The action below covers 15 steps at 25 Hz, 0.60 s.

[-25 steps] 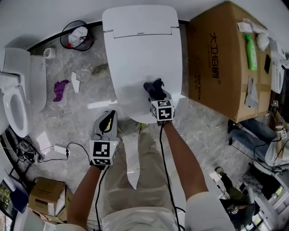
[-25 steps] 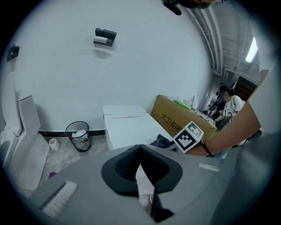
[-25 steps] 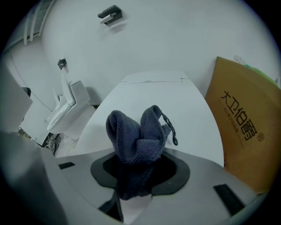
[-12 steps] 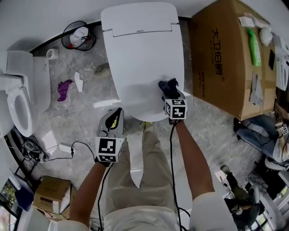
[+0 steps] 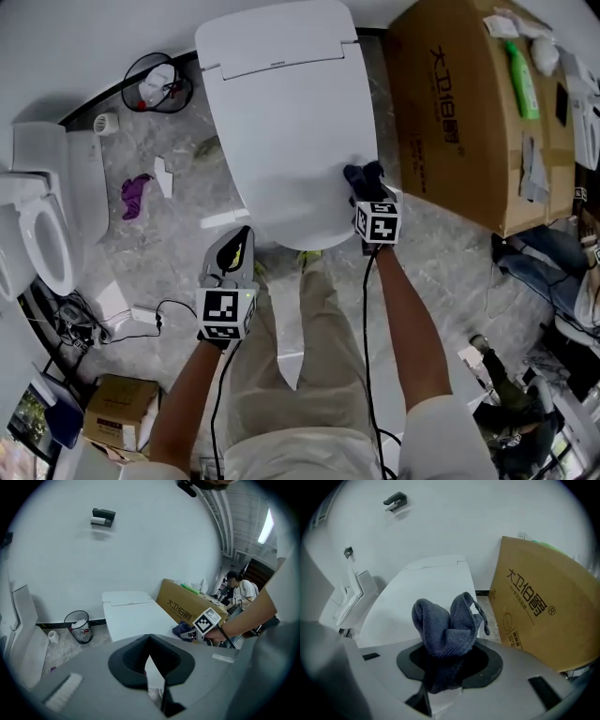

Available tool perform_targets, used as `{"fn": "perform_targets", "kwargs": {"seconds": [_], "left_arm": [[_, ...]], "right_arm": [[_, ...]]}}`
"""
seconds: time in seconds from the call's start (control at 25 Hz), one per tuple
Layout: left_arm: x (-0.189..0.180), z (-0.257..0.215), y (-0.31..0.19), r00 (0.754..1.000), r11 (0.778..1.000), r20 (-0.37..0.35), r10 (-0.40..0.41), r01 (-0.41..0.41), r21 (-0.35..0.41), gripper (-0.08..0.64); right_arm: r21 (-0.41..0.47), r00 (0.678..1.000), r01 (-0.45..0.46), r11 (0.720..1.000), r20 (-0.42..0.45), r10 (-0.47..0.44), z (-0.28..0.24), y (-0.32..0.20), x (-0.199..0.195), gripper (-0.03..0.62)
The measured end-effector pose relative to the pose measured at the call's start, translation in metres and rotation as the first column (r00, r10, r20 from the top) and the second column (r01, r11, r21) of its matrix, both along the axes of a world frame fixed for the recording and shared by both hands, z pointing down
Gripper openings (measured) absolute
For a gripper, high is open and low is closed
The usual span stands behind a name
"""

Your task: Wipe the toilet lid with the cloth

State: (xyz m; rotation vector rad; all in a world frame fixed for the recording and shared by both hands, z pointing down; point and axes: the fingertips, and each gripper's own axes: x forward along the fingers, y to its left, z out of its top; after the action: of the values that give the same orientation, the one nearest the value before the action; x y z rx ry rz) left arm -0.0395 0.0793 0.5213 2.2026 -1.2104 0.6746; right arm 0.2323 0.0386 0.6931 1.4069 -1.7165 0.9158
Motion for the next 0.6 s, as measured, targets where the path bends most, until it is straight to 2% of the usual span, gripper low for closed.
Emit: {"fn": "perform_targets", "kwargs": {"seconds": [0.2, 0.32, 0.44, 0.6], "left_arm": [[0.001, 0.006, 0.006, 1.0, 1.0, 0.018, 0.003, -0.003, -0.006, 0.002], [-0.006, 0.012, 0.018, 0.999, 1.0, 0.052, 0.003, -0.002, -0.021, 0.002], [-0.015, 0.014, 0.026, 0.996, 0.999, 0.088, -0.021, 0.024, -0.031, 0.002], [-0.017, 0.01, 0.035, 0.994, 0.998, 0.097, -0.054, 0.057, -0.034, 0.002]], "right_arm": [[0.014, 1.0, 0.019, 1.0, 0.011, -0.019, 0.001, 0.004, 0.013, 0.153], [0.016, 0.999, 0.042, 0.999, 0.026, -0.042, 0.0, 0.007, 0.02, 0.153], [0.03, 0.996, 0.087, 0.996, 0.025, -0.088, -0.001, 0.005, 0.021, 0.154], [0.052, 0.986, 0.159, 0.986, 0.037, -0.161, -0.001, 0.007, 0.02, 0.156]]}}
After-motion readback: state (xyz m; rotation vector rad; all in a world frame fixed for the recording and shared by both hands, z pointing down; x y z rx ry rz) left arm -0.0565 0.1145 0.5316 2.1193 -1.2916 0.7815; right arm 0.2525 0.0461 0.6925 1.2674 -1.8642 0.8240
